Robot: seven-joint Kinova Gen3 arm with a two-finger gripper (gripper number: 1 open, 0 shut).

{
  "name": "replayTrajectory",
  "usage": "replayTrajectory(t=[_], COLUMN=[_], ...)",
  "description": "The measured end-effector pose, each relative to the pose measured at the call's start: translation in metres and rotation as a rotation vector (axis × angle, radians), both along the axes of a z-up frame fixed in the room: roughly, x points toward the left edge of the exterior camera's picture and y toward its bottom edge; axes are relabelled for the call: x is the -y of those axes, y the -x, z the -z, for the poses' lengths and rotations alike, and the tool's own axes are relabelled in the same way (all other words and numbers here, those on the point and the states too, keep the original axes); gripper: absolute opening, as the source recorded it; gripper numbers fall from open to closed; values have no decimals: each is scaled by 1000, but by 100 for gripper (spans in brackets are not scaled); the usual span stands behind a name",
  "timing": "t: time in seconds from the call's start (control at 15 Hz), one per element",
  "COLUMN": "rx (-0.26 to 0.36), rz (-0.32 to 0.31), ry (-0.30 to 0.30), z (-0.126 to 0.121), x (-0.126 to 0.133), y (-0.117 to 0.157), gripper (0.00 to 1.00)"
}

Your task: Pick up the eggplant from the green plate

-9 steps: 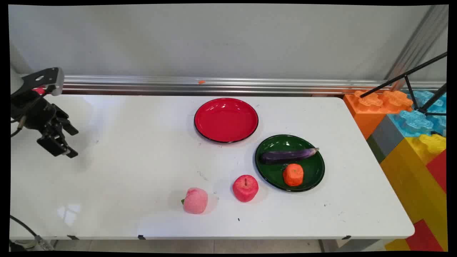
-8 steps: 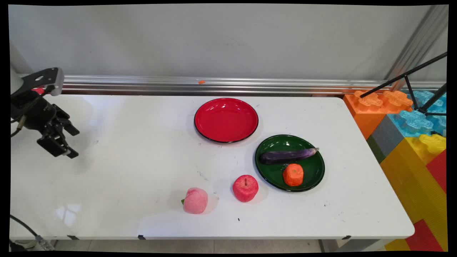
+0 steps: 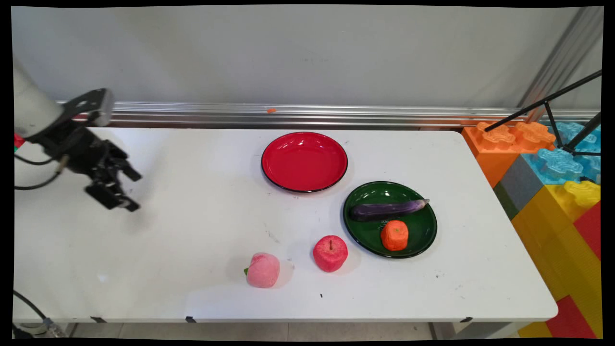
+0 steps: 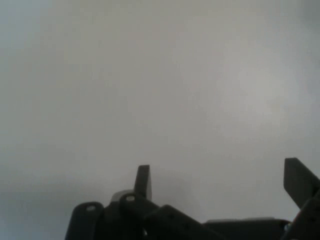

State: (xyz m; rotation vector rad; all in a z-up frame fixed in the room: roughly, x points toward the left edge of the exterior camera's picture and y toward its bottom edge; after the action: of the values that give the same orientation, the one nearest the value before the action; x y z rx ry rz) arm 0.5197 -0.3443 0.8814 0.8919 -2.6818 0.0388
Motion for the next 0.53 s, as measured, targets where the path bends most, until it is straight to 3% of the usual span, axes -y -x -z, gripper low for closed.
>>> replayTrajectory(t=[0.53], rx=[-51], rz=[17], ry=[6], z=[13], x=[65], y=[133], gripper=[100])
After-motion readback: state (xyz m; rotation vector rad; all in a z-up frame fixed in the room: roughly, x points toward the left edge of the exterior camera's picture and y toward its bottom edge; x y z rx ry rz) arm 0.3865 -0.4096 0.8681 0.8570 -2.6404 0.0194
